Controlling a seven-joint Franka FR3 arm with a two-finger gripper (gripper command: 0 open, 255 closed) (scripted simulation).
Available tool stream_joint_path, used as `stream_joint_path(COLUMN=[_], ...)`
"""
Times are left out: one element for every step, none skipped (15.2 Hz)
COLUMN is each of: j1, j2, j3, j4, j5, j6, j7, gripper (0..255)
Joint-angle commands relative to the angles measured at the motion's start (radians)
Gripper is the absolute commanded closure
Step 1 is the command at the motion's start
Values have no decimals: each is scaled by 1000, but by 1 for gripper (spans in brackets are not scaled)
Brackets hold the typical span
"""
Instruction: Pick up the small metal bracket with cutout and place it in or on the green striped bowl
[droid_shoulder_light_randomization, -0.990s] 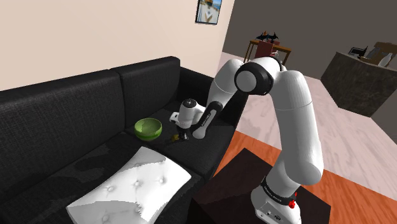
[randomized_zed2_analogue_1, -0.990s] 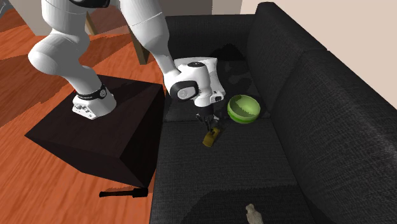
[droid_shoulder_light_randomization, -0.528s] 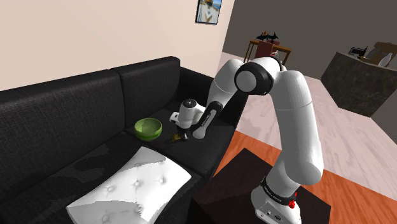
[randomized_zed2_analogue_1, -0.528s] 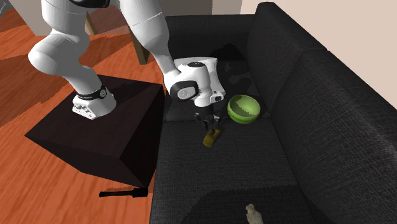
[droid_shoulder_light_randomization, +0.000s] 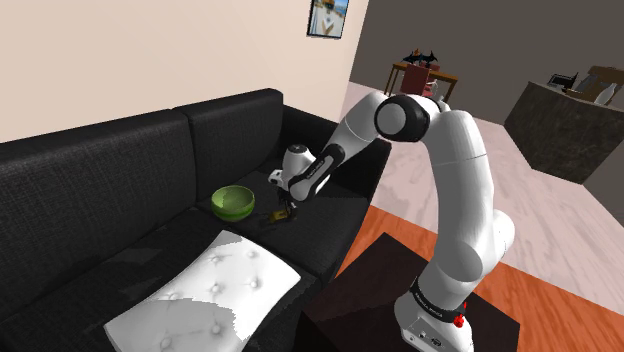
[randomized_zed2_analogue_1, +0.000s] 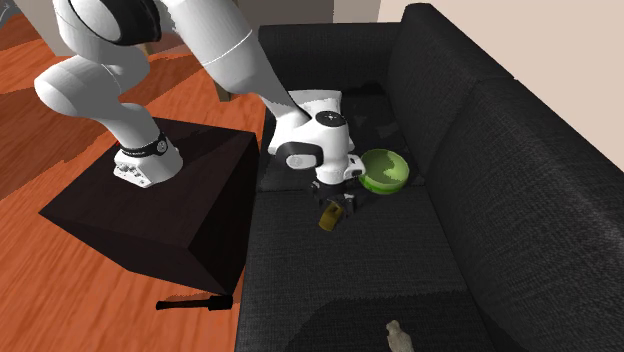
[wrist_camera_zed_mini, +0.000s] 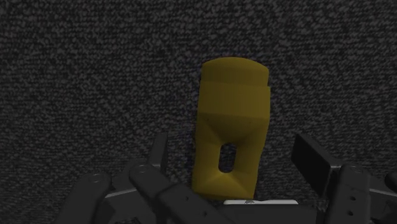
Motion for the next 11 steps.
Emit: stream_joint_path(j1=[1,5,5,5,5,5,5,5,5,5,5], j2=[26,47,47,47,47,47,47,47,47,47,47], j3=[-5,-11,-11,-11,-11,-11,-11,-11,-11,-11,-11], j4=[14,25,25,25,25,25,25,25,25,25,25], j5=[-3,-7,-7,-7,-7,-7,-7,-7,-7,-7,-7], j6=[11,22,22,22,22,22,22,22,22,22,22], j7=[0,3,3,3,3,3,3,3,3,3,3], gripper=[0,0,0,0,0,0,0,0,0,0,255])
